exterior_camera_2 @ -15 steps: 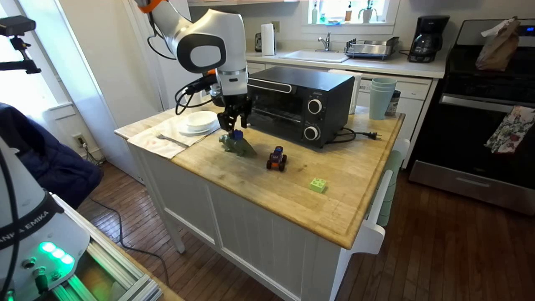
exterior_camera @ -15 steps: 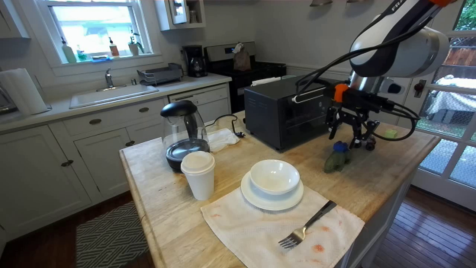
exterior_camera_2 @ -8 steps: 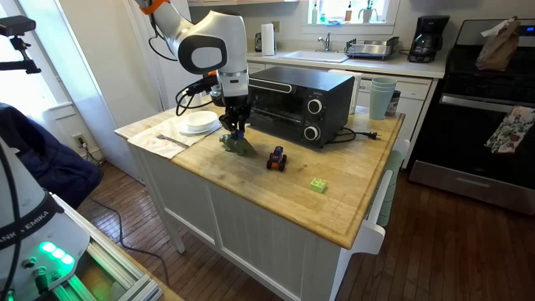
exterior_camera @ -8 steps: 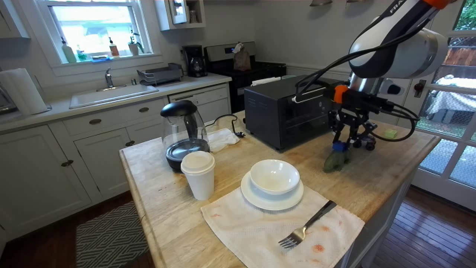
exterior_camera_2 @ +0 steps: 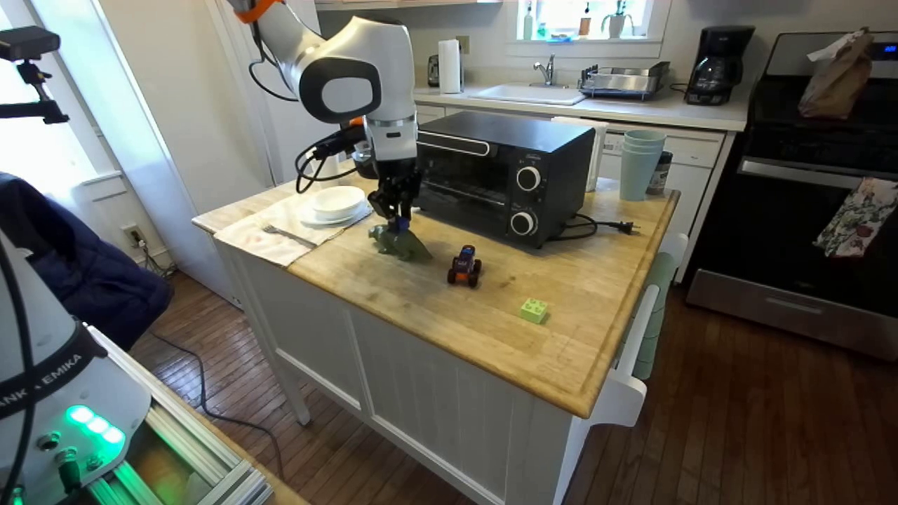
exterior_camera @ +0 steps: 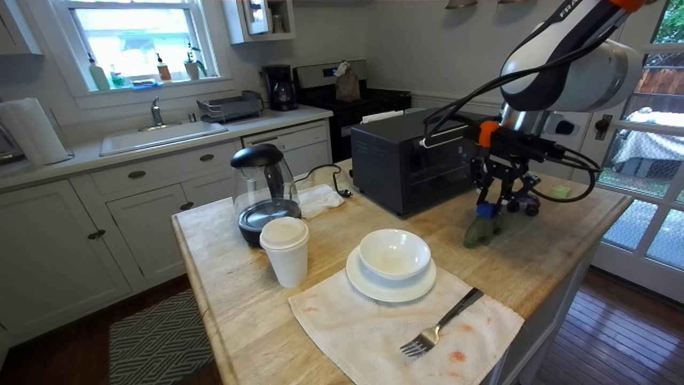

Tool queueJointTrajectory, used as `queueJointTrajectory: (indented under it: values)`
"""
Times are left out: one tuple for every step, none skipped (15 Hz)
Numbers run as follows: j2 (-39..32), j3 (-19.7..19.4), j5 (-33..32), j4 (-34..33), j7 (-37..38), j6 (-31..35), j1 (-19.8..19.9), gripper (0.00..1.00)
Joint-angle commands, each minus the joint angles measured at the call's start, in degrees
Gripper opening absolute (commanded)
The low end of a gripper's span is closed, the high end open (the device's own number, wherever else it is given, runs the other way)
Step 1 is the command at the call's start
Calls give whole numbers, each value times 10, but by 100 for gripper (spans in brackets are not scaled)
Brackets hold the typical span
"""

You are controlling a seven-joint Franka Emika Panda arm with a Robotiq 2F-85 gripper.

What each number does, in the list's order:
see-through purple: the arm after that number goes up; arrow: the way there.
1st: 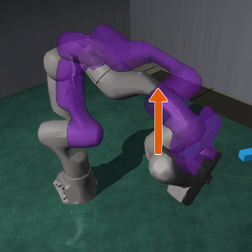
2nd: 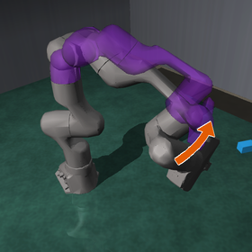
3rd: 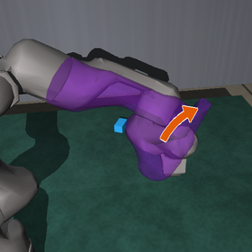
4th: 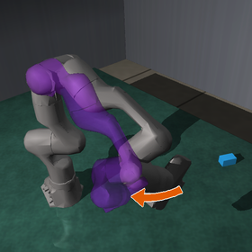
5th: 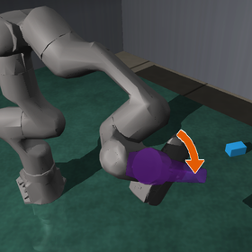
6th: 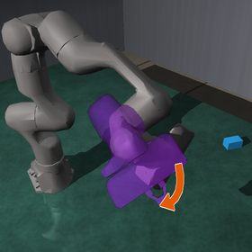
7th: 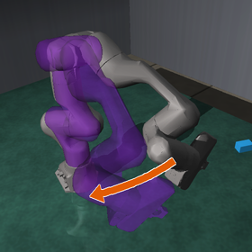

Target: Put the blue block on top of the toy animal

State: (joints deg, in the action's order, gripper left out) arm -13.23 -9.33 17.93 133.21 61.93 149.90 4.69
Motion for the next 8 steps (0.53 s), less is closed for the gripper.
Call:
queueJointTrajectory:
  values:
    - [10, 1, -11, 0, 1, -9, -4, 11]
    - [12, 2, -11, 0, -2, -9, -4, 11]
    - [12, 1, -15, 1, 1, -9, -6, 11]
    - [12, 1, -15, 1, -1, -10, -6, 11]
    - [12, 0, -16, 1, 0, -10, -6, 11]
    - [12, 0, -17, 1, 1, -11, -6, 11]
    - [14, 0, -16, 2, -1, -9, -5, 11]
    - [18, 2, -9, 4, -6, -2, -4, 11]
